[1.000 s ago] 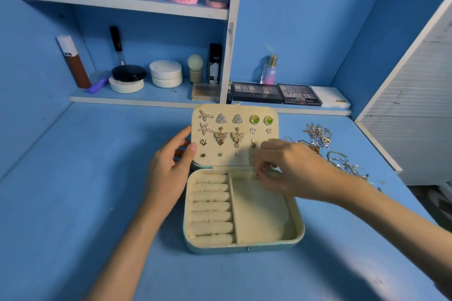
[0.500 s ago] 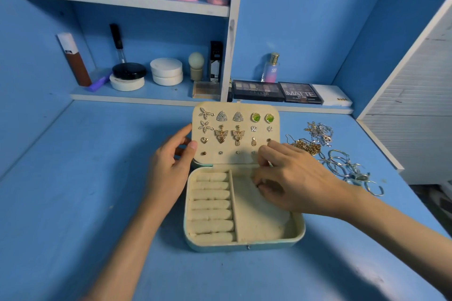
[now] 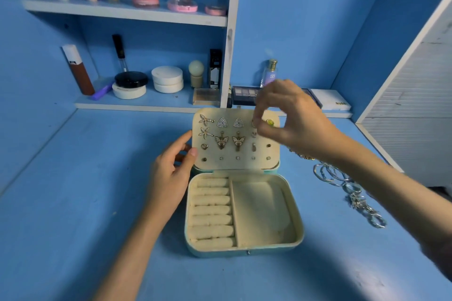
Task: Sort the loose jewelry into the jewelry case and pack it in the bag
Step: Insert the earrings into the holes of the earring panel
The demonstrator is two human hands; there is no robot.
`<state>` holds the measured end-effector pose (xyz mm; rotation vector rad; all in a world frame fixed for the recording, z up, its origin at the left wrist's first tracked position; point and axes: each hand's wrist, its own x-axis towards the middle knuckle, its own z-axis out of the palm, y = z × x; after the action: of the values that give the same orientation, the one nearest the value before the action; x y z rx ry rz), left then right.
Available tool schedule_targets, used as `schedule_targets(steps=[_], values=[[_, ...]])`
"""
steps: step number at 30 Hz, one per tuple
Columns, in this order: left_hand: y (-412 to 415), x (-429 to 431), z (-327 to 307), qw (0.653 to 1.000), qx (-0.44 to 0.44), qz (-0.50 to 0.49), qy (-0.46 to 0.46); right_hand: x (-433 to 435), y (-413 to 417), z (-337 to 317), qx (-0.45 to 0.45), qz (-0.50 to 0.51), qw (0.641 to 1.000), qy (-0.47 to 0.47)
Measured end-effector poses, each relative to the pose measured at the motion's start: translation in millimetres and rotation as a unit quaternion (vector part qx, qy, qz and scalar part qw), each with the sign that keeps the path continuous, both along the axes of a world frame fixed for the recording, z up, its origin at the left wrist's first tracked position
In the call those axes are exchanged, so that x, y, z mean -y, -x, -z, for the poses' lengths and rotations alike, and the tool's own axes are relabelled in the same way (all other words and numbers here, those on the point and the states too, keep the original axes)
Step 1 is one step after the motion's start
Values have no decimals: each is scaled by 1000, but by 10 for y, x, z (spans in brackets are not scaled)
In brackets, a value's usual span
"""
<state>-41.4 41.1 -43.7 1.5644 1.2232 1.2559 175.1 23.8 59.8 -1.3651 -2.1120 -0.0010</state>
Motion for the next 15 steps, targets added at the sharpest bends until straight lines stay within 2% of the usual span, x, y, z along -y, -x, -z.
schedule_targets(steps=[6,10,11,13,15], values=[[5,26,-29,1000,6,-4,18,-161,33,-94,-78,31,988,128],[-69,237,-212,994,7,-107,-24,-107,50,-61,-86,38,987,130],[-133,337,-290,992,37,-119,-28,-93,47,-69,-87,38,987,129],[-330,579,-461,981,177,-65,39,-69,43,-93,-92,35,987,131],[-583,789,-591,925,331,27,186,-44,49,-112,-96,29,986,134]])
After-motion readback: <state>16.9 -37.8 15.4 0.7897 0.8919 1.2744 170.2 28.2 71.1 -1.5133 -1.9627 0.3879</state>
